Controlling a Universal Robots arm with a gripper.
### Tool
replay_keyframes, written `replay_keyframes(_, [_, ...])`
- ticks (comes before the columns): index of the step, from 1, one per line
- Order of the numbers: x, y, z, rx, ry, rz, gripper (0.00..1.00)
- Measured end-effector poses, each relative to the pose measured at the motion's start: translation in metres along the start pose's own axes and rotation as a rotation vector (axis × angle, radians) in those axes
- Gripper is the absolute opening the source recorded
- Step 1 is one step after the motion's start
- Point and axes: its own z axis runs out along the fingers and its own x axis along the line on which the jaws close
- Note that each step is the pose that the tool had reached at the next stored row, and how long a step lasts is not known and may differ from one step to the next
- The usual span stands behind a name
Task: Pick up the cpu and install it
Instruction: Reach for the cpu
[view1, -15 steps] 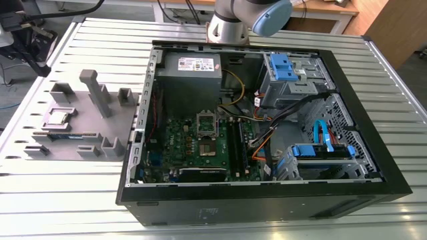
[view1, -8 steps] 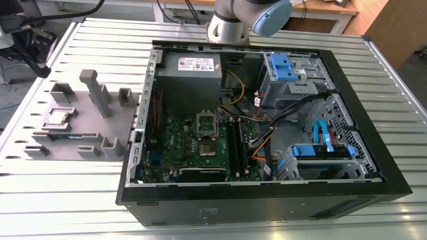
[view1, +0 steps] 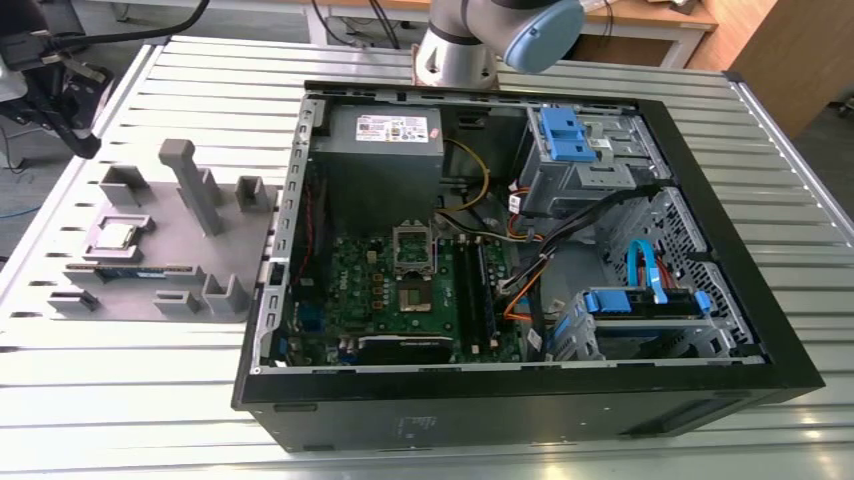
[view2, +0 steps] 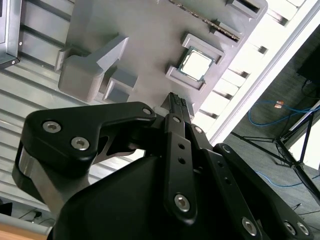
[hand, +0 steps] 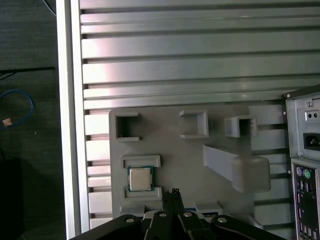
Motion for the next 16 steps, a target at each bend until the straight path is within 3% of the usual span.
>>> replay_keyframes(16, [0.0061, -0.0006, 0.0045, 0.0000, 0.0000, 0.000, 0.11])
